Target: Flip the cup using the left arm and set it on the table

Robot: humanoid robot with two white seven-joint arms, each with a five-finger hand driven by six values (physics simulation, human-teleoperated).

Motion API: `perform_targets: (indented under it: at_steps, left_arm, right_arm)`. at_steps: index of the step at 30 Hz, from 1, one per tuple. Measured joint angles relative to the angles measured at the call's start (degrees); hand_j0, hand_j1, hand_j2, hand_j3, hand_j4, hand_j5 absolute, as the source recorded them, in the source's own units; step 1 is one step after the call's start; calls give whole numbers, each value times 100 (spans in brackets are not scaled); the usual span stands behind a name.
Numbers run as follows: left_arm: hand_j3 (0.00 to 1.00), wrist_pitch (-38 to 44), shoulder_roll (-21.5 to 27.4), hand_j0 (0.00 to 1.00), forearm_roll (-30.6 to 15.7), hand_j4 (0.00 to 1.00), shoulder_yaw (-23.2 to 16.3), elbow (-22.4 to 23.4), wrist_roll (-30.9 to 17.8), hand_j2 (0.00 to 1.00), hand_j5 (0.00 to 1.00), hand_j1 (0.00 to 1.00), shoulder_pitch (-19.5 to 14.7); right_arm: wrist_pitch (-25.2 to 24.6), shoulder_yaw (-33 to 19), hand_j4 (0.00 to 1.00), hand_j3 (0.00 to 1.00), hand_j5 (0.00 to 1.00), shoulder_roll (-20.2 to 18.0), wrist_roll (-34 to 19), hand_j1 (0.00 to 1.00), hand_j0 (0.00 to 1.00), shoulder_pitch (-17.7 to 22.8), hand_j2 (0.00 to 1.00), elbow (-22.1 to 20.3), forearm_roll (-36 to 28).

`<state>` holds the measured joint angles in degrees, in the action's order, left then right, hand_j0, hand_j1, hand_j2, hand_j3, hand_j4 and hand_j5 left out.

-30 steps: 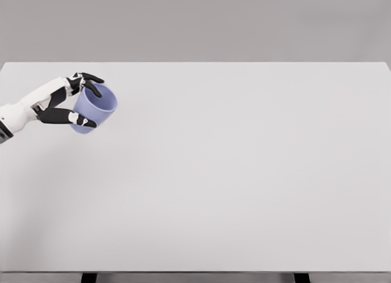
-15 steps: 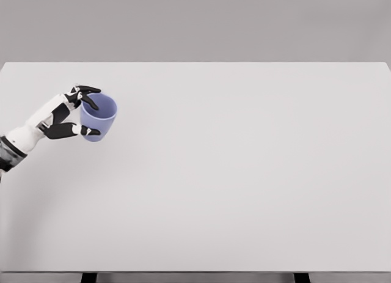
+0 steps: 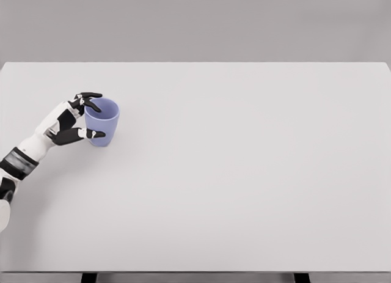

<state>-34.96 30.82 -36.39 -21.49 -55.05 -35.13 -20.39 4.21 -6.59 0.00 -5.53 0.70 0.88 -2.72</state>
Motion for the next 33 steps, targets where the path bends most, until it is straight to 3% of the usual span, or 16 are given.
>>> perform_targets:
  at_steps: [12, 21, 33]
  left_arm:
    - [47, 0, -18, 47, 5, 47, 94, -35, 2, 47, 47, 47, 0]
    - [68, -6, -38, 68, 66, 68, 122, -5, 9, 68, 68, 68, 0]
    - [79, -8, -42, 79, 84, 79, 123, -1, 12, 79, 79, 79, 0]
  right_arm:
    - [0, 0, 100, 100, 100, 0, 0, 100, 100, 0, 100, 0, 0]
    - [0, 0, 100, 100, 100, 0, 0, 100, 100, 0, 100, 0, 0]
    - [0, 0, 100, 100, 100, 0, 0, 100, 100, 0, 100, 0, 0]
